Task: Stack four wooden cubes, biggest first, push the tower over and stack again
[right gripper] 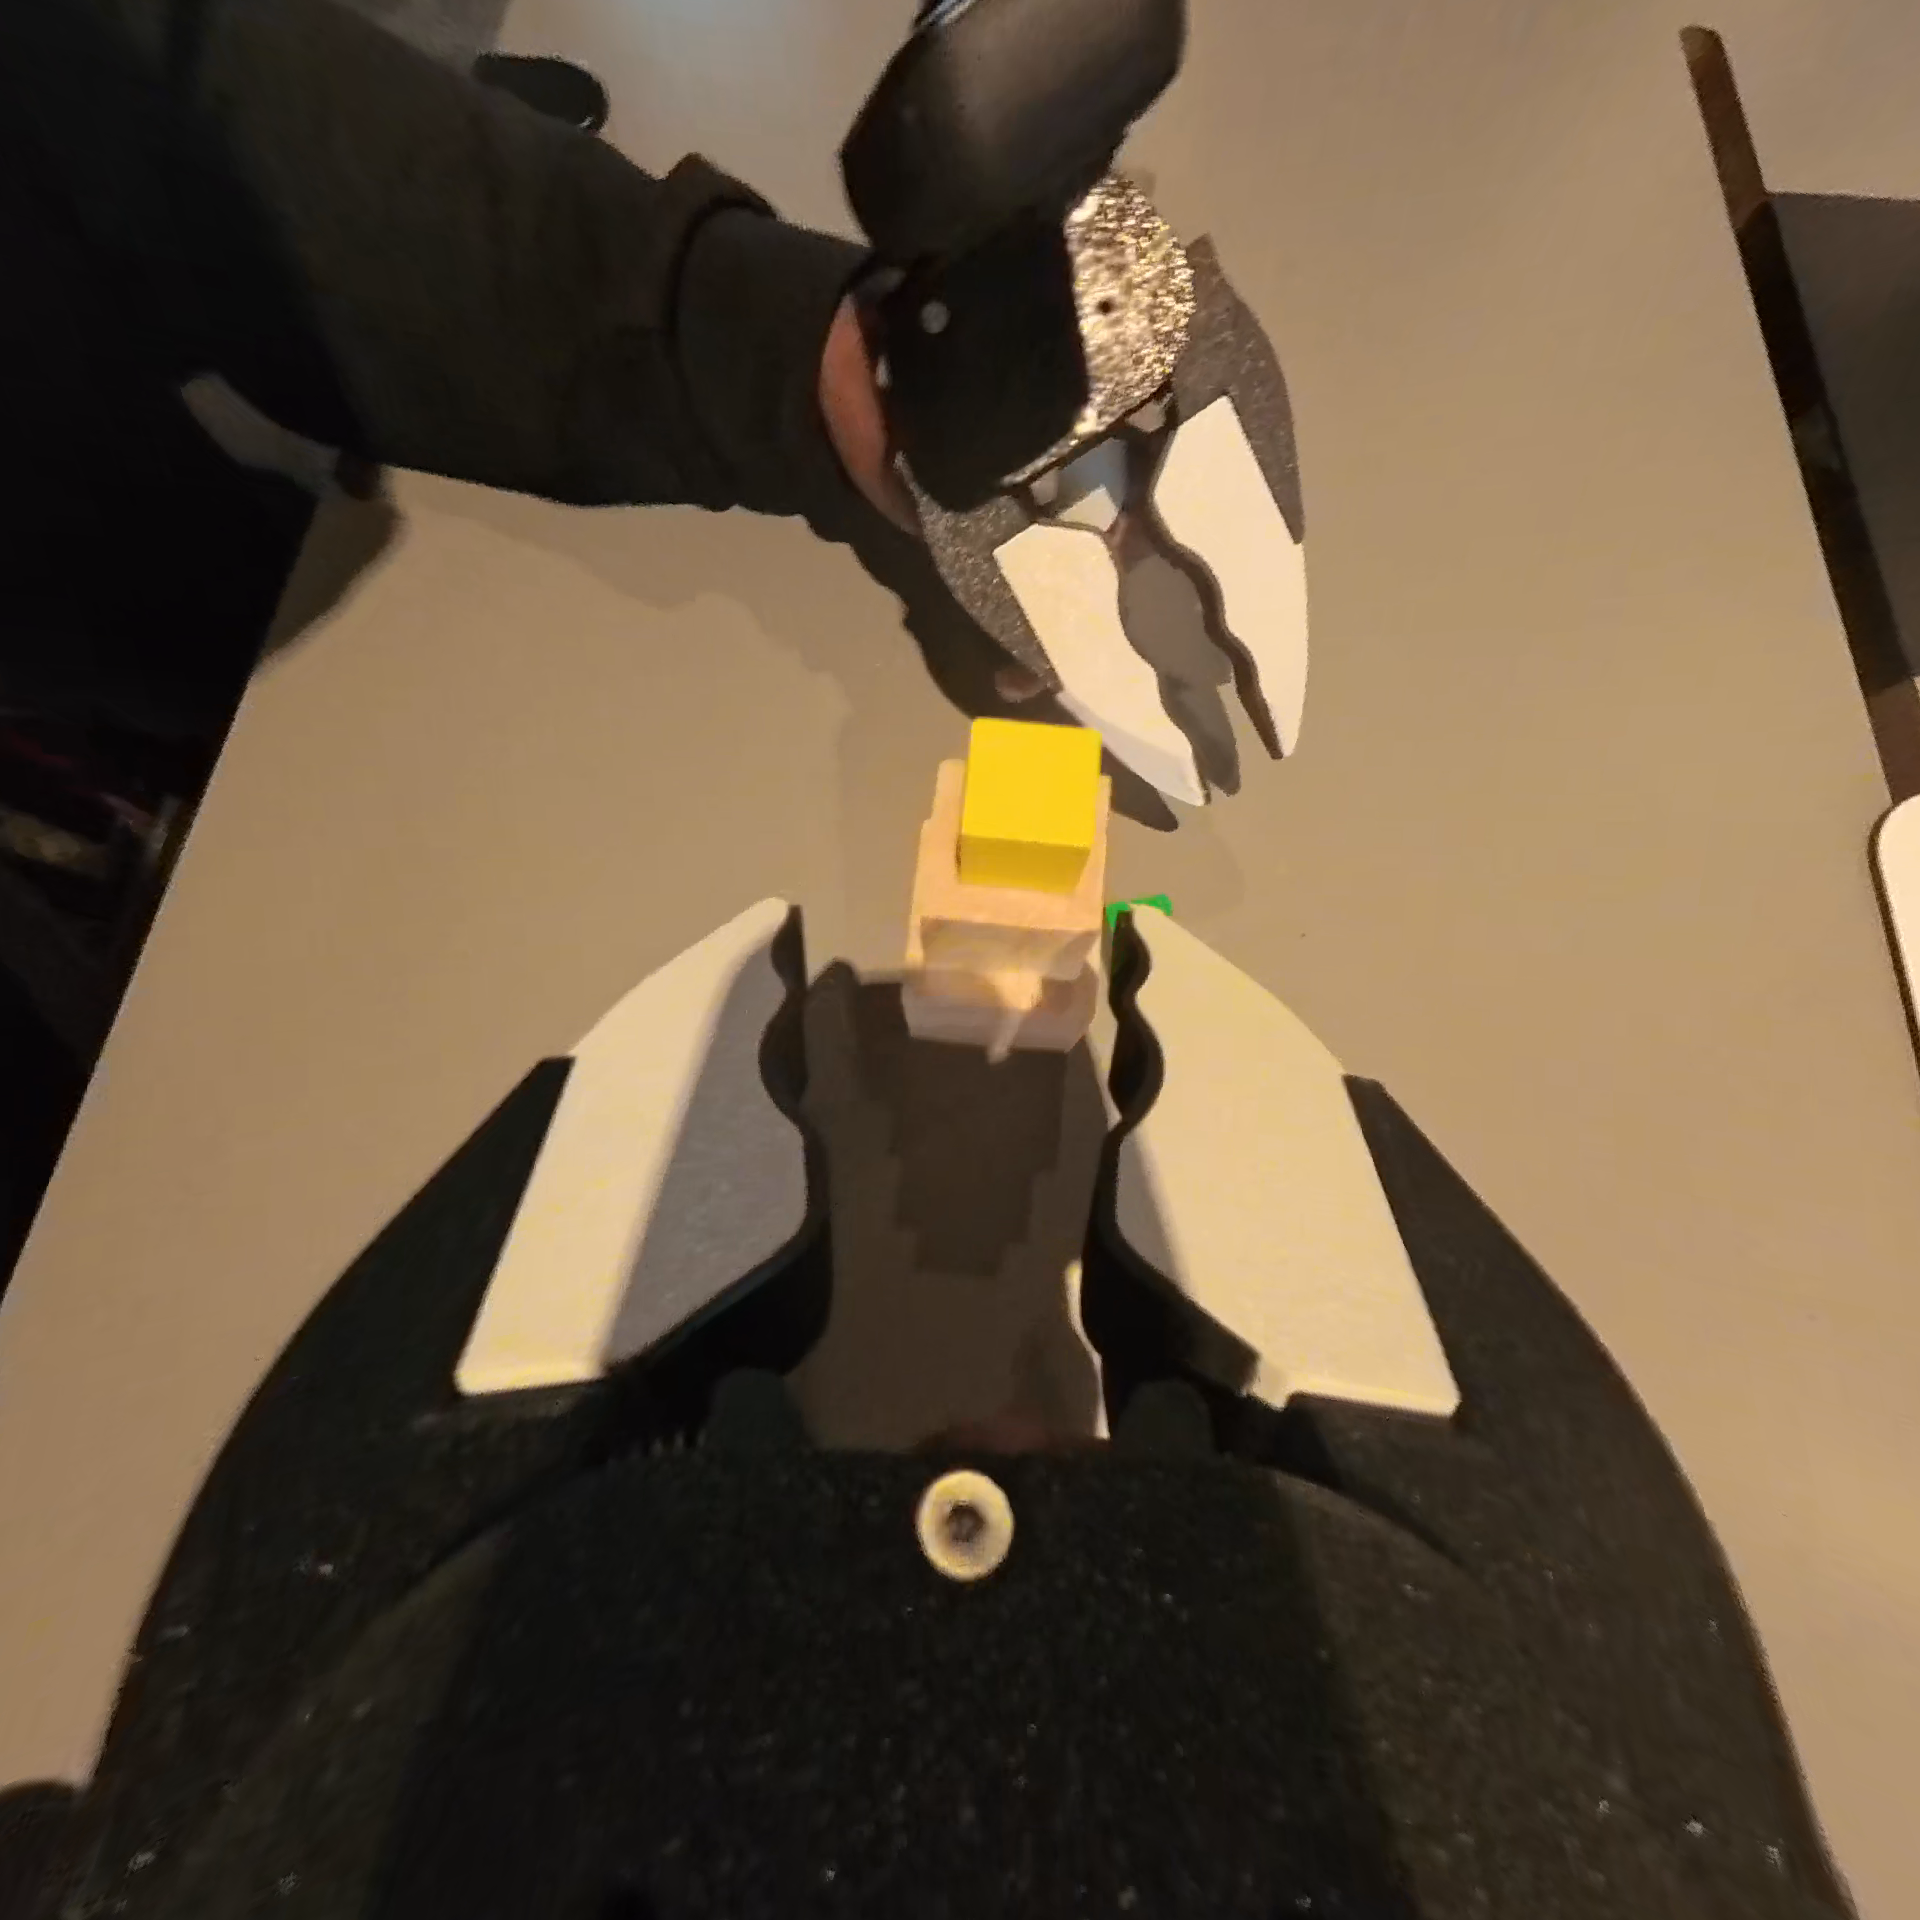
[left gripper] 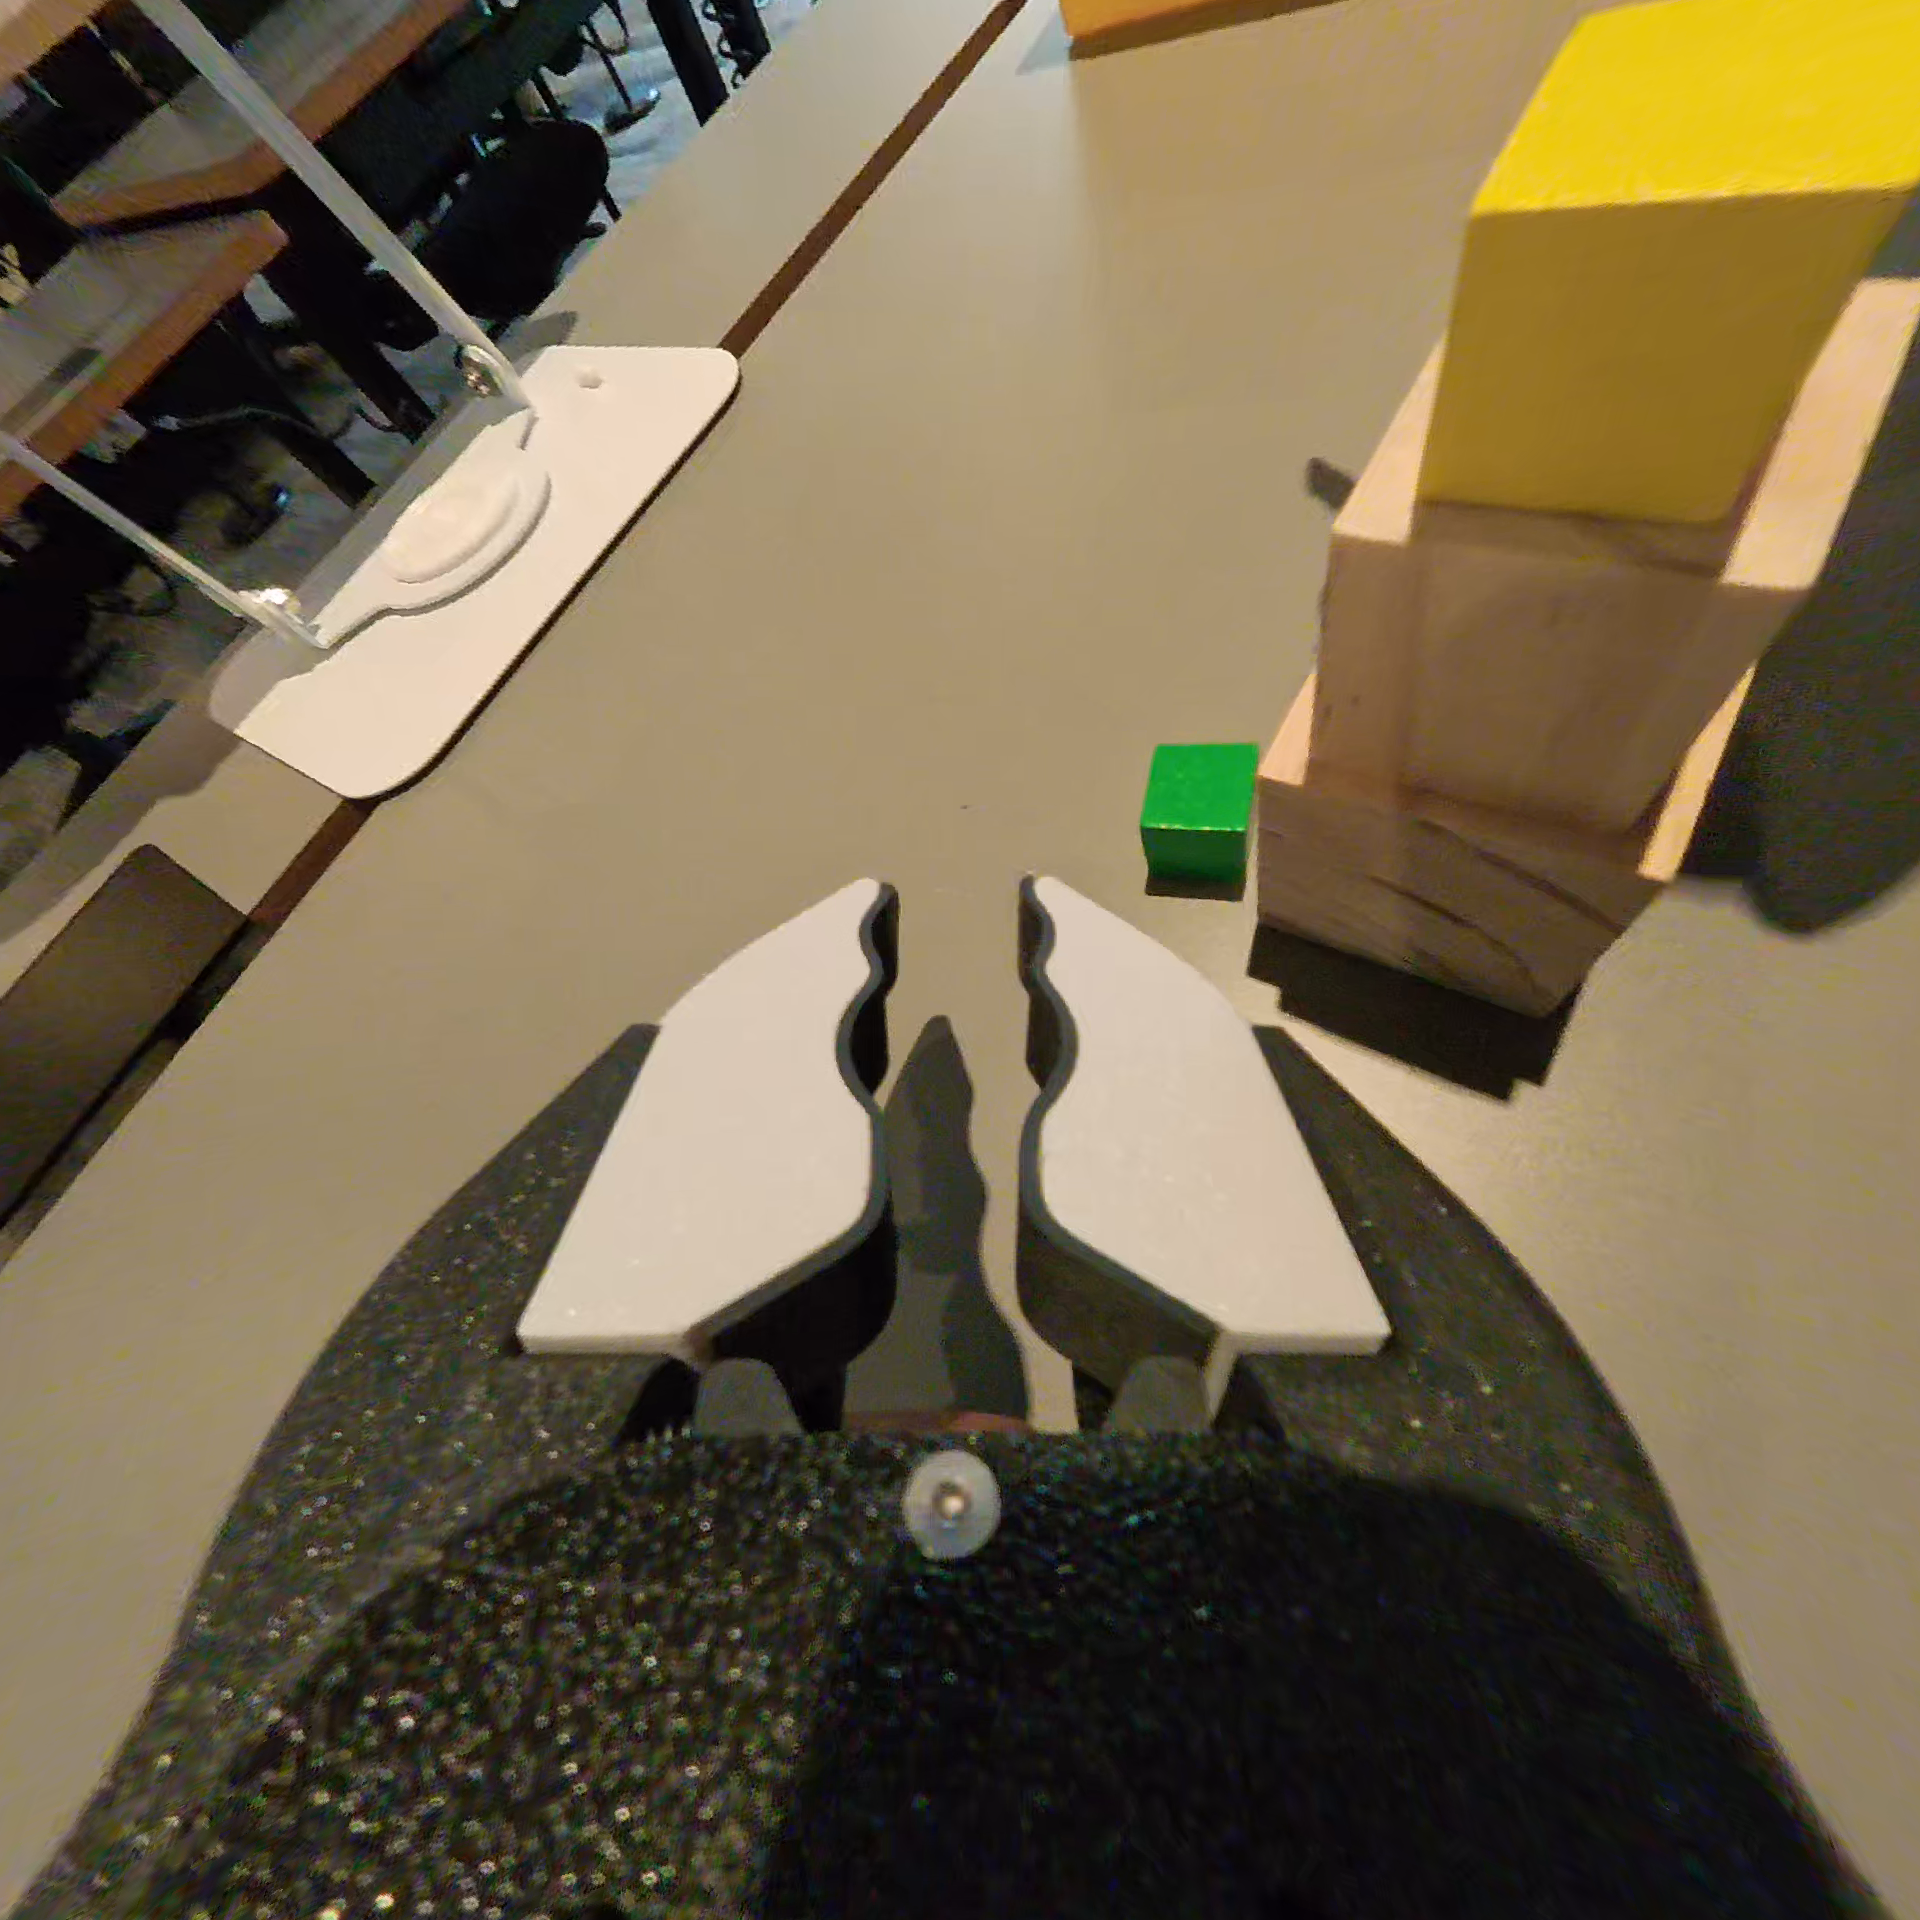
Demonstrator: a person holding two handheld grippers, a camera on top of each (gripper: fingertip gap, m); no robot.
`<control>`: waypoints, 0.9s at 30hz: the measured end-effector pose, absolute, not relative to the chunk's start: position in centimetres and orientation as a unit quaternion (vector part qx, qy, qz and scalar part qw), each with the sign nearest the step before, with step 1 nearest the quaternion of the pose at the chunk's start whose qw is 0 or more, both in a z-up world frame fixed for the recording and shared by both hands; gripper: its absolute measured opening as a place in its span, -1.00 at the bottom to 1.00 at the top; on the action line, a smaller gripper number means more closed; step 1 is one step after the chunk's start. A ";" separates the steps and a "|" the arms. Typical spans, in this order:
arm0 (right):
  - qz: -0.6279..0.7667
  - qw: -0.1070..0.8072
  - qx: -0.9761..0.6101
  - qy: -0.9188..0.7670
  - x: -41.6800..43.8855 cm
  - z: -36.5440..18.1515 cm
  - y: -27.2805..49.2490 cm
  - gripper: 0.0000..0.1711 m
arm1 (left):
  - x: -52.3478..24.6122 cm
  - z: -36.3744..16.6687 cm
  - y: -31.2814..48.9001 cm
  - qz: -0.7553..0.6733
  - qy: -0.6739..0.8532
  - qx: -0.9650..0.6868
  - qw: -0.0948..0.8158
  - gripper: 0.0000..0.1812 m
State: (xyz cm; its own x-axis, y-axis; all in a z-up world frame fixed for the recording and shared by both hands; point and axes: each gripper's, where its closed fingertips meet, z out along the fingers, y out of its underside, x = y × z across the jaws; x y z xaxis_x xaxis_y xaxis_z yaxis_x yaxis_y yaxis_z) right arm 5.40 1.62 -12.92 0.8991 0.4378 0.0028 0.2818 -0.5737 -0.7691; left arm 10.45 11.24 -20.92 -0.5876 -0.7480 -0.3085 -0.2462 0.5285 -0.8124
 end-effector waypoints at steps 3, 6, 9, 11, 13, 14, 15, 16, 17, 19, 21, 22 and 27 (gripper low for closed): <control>0.091 0.406 -0.876 -0.244 5.5 -13.8 0.2 -0.34 | 10.2 -21.3 10.8 -0.369 0.819 -0.295 0.324 -0.73; 0.109 0.400 -0.877 -0.243 6.4 -15.7 -1.0 -0.35 | 9.9 -22.0 10.4 -0.357 0.834 -0.282 0.312 -0.69; 0.148 0.405 -0.879 -0.202 7.9 -17.8 -1.5 -0.35 | 9.6 -22.5 10.0 -0.350 0.849 -0.266 0.295 -0.64; 0.164 0.412 -0.879 -0.177 9.1 -19.0 -1.5 -0.35 | 9.6 -22.8 9.8 -0.349 0.856 -0.256 0.282 -0.63; 0.184 0.426 -0.872 -0.155 10.0 -19.6 -1.3 -0.35 | 9.6 -22.9 9.6 -0.357 0.860 -0.253 0.262 -0.63; 0.195 0.432 -0.868 -0.146 10.3 -19.8 -1.1 -0.35 | 9.6 -22.9 9.5 -0.363 0.862 -0.251 0.250 -0.63; 0.206 0.438 -0.864 -0.139 10.5 -20.0 -1.0 -0.35 | 9.7 -22.8 9.4 -0.370 0.862 -0.249 0.241 -0.62; 0.215 0.442 -0.860 -0.135 10.7 -20.2 -0.9 -0.35 | 9.8 -22.7 9.4 -0.377 0.863 -0.244 0.233 -0.61; 0.222 0.445 -0.858 -0.132 10.8 -20.5 -0.8 -0.35 | 9.8 -22.6 9.2 -0.384 0.864 -0.234 0.226 -0.59; 0.244 0.443 -0.852 -0.132 10.7 -20.5 -0.8 -0.37 | 10.1 -22.4 9.1 -0.398 0.867 -0.206 0.218 -0.56; 0.256 0.459 -0.840 -0.135 10.6 -19.9 -0.6 -0.39 | 10.5 -22.1 9.0 -0.411 0.871 -0.171 0.208 -0.51; 0.265 0.462 -0.835 -0.134 10.6 -19.7 -0.6 -0.41 | 10.8 -22.0 8.9 -0.419 0.873 -0.154 0.198 -0.47; 0.308 0.475 -0.814 -0.127 10.6 -19.0 -1.0 -0.45 | 10.8 -20.8 8.1 -0.481 0.870 -0.042 0.094 -0.45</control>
